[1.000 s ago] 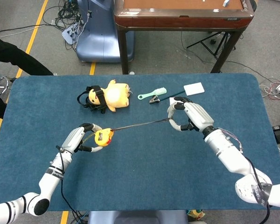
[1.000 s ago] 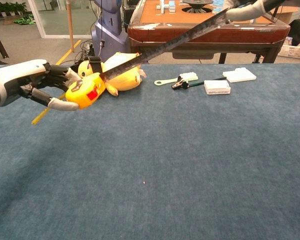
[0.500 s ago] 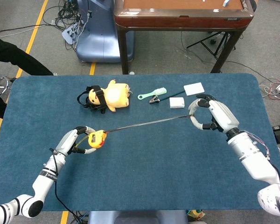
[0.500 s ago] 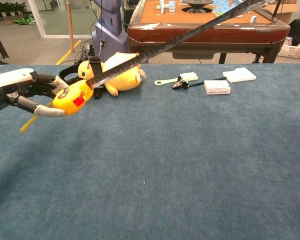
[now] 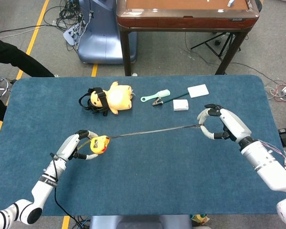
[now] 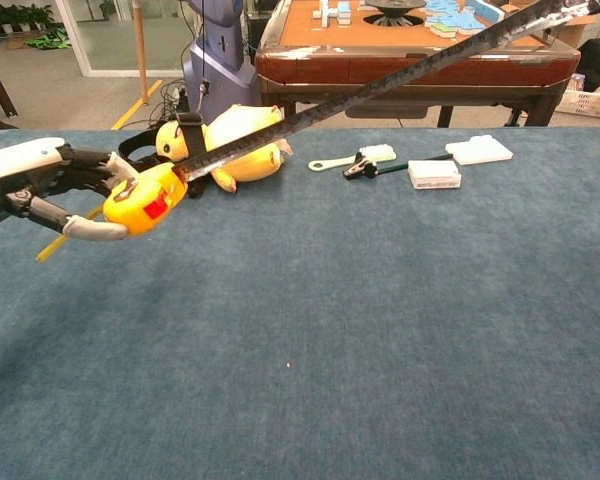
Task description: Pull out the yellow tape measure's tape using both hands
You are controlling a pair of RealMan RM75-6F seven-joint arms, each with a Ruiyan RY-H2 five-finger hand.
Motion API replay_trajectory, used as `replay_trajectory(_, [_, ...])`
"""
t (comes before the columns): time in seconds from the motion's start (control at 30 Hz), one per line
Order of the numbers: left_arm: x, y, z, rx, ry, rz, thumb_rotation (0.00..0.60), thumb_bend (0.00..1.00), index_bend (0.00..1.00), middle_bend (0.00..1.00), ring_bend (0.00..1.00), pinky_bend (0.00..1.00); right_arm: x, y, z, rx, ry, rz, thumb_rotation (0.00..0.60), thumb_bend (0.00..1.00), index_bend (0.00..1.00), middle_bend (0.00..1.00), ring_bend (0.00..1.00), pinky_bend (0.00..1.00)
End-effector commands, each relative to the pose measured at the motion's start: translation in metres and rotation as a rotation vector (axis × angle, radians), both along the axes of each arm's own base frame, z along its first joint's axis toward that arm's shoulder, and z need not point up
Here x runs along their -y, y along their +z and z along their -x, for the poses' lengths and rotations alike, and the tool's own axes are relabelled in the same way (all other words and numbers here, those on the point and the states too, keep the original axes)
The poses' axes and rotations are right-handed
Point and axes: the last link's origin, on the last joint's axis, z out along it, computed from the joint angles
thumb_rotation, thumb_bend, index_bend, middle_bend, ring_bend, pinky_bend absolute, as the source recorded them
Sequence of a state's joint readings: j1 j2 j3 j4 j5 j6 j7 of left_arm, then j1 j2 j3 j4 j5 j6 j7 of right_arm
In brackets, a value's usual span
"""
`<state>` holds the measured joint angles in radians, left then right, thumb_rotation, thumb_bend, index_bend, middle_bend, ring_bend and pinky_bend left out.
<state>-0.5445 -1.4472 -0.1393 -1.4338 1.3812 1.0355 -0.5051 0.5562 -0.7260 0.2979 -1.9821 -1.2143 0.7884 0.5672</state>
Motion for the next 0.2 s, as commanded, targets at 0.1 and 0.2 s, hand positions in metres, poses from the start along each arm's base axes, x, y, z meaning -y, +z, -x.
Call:
replay_trajectory(0.1, [0.0008, -0.0009, -0.0022, -0.007, -0.015, 0.002, 0.600, 0.15, 0.50, 0.47, 0.31, 0.10, -0.0003, -0.0009, 0.0006, -0.002, 0.002, -0.007, 0.600, 0.58, 0.70, 0.38, 0.13, 0.06])
replay_trajectory(0.2, [0.0006, -0.0013, -0.0034, -0.010, -0.020, 0.003, 0.600, 0.15, 0.50, 0.47, 0.31, 0.10, 0.0001, -0.0010, 0.0007, -0.005, 0.004, -0.008, 0.600, 0.58, 0.70, 0.38, 0.13, 0.06])
